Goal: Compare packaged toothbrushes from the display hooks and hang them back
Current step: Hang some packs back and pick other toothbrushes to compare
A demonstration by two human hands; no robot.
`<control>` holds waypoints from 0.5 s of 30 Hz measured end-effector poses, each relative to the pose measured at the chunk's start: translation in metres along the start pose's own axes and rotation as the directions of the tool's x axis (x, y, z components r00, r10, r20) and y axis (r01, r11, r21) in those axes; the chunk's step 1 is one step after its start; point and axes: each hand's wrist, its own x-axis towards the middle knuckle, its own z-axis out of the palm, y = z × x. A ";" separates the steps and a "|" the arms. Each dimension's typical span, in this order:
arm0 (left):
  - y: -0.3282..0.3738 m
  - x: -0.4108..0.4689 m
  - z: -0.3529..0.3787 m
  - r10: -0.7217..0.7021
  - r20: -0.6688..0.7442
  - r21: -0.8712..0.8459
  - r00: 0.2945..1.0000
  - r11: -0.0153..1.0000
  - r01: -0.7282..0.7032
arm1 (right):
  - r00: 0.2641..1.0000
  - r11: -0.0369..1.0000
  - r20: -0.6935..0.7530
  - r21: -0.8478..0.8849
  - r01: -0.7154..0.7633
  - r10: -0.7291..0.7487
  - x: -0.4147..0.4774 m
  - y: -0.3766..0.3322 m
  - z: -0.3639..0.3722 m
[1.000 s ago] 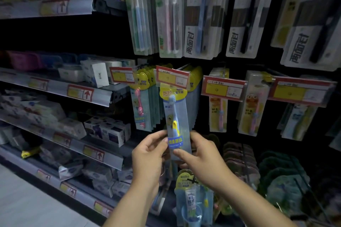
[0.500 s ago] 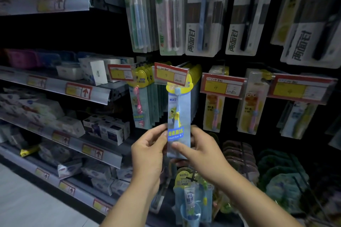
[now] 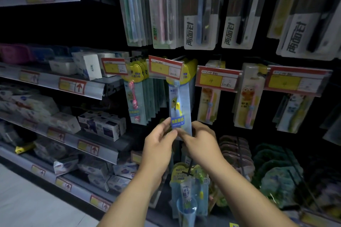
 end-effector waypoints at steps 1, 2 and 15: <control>-0.001 0.001 -0.001 0.009 0.004 0.055 1.000 0.998 -0.009 | 1.000 1.000 0.007 -0.021 -0.020 0.020 0.002 0.002 0.000; -0.002 0.002 -0.002 0.018 -0.002 0.124 1.000 0.992 -0.018 | 0.999 0.998 0.017 -0.044 -0.041 0.041 0.004 0.004 0.000; 0.011 -0.018 0.003 0.239 0.162 0.740 0.957 0.612 -0.278 | 0.991 0.881 0.122 -0.463 0.102 -0.051 -0.012 0.012 -0.068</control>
